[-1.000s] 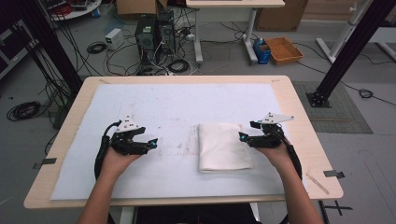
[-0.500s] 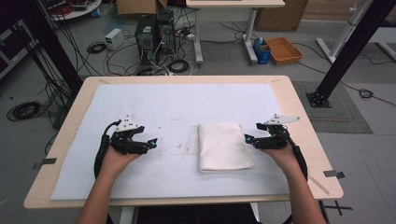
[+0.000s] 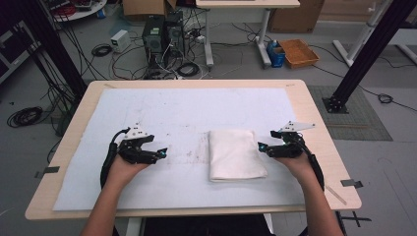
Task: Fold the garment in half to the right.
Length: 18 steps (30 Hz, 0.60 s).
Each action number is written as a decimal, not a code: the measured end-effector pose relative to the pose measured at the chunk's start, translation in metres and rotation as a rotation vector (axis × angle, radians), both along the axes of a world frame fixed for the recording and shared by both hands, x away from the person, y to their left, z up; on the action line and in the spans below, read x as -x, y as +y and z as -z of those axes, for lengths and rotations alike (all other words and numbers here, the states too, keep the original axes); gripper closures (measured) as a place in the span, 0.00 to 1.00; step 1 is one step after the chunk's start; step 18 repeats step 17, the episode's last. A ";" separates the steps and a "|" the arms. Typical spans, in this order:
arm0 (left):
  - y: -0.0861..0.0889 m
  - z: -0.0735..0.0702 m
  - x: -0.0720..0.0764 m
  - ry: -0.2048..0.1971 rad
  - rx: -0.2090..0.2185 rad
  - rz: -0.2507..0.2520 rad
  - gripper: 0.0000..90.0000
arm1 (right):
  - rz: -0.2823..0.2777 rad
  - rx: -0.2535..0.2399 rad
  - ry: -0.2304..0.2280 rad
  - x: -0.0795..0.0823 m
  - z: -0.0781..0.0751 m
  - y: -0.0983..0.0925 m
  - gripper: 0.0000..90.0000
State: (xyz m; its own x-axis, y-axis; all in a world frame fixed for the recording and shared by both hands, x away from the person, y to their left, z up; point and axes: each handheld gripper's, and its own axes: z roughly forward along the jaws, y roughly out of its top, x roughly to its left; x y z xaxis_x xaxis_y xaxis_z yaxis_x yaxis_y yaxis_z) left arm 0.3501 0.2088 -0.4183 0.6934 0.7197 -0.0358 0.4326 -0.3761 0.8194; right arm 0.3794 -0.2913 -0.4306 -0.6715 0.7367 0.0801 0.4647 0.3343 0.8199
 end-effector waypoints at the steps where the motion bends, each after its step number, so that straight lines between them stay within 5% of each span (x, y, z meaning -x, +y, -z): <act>1: 0.000 0.000 0.000 0.001 0.002 0.001 0.27 | 0.002 0.001 0.003 0.000 0.000 0.000 0.25; 18: -0.001 0.003 0.000 0.018 -0.009 0.005 0.27 | -0.011 0.012 0.012 -0.003 0.003 0.003 0.25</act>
